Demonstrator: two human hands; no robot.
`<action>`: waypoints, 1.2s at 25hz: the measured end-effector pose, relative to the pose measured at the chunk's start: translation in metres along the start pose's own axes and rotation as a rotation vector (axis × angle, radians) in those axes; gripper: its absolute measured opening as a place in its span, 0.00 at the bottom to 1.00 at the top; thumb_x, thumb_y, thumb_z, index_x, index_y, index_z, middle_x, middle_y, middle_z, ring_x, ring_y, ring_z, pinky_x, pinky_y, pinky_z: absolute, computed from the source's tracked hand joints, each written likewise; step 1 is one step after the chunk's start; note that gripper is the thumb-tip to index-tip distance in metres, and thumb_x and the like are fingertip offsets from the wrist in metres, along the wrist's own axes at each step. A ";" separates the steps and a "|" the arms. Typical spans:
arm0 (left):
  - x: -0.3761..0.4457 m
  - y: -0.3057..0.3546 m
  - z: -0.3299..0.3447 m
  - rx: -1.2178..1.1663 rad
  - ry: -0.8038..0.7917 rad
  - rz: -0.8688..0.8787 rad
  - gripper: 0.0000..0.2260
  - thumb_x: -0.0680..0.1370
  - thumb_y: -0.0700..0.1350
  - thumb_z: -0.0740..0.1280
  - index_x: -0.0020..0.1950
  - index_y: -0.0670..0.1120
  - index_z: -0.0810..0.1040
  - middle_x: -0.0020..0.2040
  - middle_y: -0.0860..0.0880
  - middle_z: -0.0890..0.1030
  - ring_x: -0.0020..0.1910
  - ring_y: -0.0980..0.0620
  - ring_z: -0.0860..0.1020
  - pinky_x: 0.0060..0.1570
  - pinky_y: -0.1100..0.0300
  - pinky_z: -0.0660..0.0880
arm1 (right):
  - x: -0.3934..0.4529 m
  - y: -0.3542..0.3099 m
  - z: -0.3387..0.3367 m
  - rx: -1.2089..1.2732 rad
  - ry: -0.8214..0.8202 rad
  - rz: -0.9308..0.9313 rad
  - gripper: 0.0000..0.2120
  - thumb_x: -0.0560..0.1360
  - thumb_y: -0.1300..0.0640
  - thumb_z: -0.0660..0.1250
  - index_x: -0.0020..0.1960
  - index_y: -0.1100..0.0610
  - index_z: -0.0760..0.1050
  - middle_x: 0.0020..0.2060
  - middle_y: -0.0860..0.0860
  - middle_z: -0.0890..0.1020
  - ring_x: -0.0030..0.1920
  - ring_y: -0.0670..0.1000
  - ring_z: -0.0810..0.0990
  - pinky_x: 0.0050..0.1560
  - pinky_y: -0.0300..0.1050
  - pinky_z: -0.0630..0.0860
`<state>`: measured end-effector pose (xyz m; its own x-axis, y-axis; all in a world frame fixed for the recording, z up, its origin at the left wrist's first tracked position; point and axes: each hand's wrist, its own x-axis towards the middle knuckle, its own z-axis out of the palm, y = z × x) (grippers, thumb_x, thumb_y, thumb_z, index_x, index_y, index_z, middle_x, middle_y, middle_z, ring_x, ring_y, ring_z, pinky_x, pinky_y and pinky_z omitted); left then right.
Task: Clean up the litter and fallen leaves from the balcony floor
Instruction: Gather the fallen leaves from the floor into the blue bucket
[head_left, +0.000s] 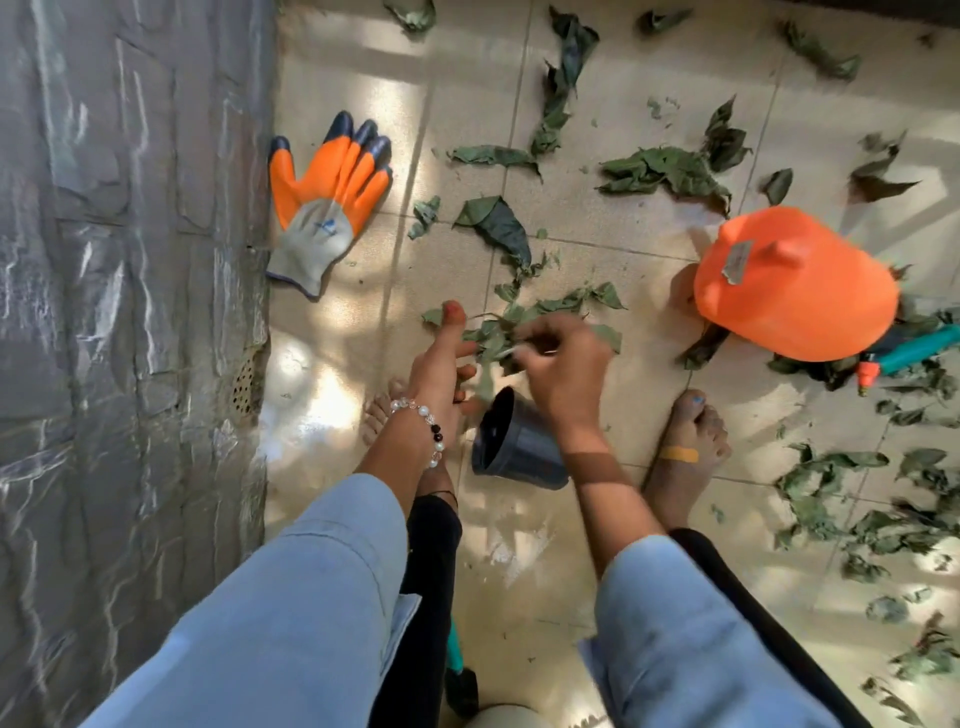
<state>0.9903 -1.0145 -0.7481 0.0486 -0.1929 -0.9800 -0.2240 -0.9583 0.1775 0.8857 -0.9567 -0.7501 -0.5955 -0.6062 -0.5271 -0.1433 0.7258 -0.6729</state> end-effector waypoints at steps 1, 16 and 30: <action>-0.002 0.004 0.006 -0.040 -0.048 -0.022 0.36 0.62 0.76 0.64 0.47 0.45 0.81 0.49 0.44 0.83 0.42 0.50 0.76 0.37 0.59 0.73 | -0.012 -0.015 0.008 -0.037 -0.047 -0.040 0.08 0.69 0.69 0.71 0.45 0.60 0.82 0.41 0.51 0.82 0.39 0.45 0.78 0.41 0.26 0.72; 0.037 0.005 -0.098 -0.271 0.221 0.029 0.11 0.83 0.40 0.59 0.42 0.40 0.76 0.29 0.46 0.71 0.16 0.57 0.63 0.17 0.71 0.59 | 0.043 0.013 0.094 -0.910 -0.631 -0.500 0.29 0.75 0.67 0.62 0.73 0.52 0.62 0.71 0.57 0.63 0.68 0.61 0.64 0.61 0.54 0.72; 0.018 0.029 -0.082 -0.047 0.164 -0.042 0.36 0.71 0.75 0.55 0.44 0.43 0.83 0.30 0.47 0.77 0.25 0.51 0.72 0.26 0.63 0.67 | 0.030 -0.050 0.081 0.454 -0.354 0.210 0.14 0.67 0.72 0.73 0.49 0.59 0.82 0.45 0.59 0.84 0.47 0.58 0.83 0.51 0.57 0.81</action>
<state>1.0647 -1.0631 -0.7531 0.2156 -0.1803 -0.9597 -0.1729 -0.9743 0.1443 0.9393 -1.0376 -0.7745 -0.2645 -0.5932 -0.7604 0.3465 0.6773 -0.6489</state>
